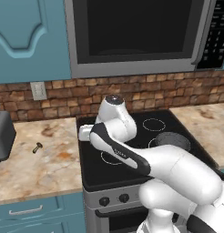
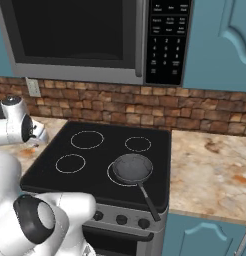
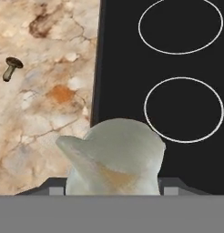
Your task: Put the garlic and mushroom in the pan. Then turn on the front right burner and set the heat to medium.
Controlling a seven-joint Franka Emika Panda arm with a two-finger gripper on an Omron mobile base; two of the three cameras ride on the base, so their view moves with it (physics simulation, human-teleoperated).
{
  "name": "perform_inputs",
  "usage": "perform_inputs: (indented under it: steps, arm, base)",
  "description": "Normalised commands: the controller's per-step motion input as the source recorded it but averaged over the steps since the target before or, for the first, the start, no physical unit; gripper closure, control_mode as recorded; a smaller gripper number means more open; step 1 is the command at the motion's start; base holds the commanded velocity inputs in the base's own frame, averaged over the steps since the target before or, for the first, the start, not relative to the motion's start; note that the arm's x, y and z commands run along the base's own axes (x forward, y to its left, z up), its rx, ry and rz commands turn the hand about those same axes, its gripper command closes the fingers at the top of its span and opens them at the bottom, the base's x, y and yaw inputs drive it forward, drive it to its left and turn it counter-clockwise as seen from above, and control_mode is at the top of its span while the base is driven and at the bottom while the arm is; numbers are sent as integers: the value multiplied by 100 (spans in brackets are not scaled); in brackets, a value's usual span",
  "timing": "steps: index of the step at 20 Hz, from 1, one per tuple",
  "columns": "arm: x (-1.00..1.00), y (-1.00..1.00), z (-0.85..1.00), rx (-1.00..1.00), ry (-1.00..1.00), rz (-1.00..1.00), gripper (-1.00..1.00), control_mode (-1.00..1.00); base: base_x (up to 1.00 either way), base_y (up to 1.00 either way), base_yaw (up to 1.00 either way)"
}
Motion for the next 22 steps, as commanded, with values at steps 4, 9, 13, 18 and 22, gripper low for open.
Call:
perform_inputs:
  steps: [4, 9, 13, 18, 22]
  arm:
    - [0, -100, 0, -8, 3, -9, 100, -100]
    - [-1, -100, 1, -9, 2, -6, 100, -100]
    - [0, -100, 0, 0, 0, 0, 100, -100]
    - [-2, -100, 0, 0, 1, -2, 100, -100]
    - [0, -100, -1, 0, 8, 0, 100, -100]
  base:
    - [0, 0, 0]
    - [0, 0, 0]
    - [0, 0, 0]
    - [0, 0, 0]
    - [0, 0, 0]
